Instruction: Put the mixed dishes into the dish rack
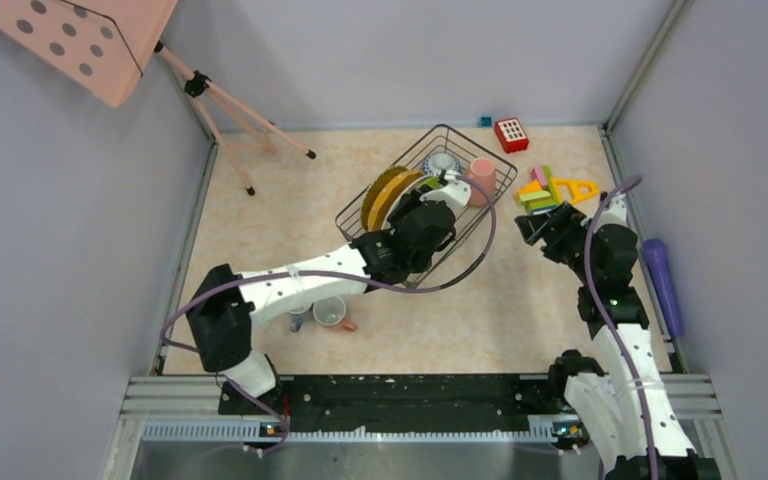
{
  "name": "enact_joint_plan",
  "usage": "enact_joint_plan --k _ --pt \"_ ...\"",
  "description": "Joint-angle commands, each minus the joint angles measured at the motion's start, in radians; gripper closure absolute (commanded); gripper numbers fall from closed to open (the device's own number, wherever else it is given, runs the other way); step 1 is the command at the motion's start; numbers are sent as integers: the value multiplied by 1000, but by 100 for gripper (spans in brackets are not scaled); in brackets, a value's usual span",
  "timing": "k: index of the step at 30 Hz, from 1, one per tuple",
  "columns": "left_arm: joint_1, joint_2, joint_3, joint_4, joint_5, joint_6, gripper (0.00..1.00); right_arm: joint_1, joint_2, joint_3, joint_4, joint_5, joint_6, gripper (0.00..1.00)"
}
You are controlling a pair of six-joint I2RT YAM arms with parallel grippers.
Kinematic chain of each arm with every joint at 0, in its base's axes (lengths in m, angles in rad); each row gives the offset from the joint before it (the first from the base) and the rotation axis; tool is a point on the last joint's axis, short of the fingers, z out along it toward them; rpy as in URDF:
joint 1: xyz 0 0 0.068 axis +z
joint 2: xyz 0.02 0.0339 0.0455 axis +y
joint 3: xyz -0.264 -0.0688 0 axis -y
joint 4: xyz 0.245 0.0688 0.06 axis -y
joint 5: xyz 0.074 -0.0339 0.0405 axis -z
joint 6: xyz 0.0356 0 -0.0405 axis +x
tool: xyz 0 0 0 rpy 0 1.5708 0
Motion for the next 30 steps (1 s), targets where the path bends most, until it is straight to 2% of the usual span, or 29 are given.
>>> enact_joint_plan --k 1,4,13,29,30 --pt "-14 54 38 198 -167 140 100 -5 -9 -6 66 1 7 21" --pt "-18 88 36 258 -192 192 100 -5 -5 -4 70 -3 9 21" --pt "-30 141 40 241 -184 173 100 -4 -5 -12 66 1 8 21" --pt "-47 201 82 -122 -150 -132 100 -4 5 -24 67 4 5 21" --pt "-47 204 85 -142 -151 -147 97 -5 6 -25 67 1 4 20"
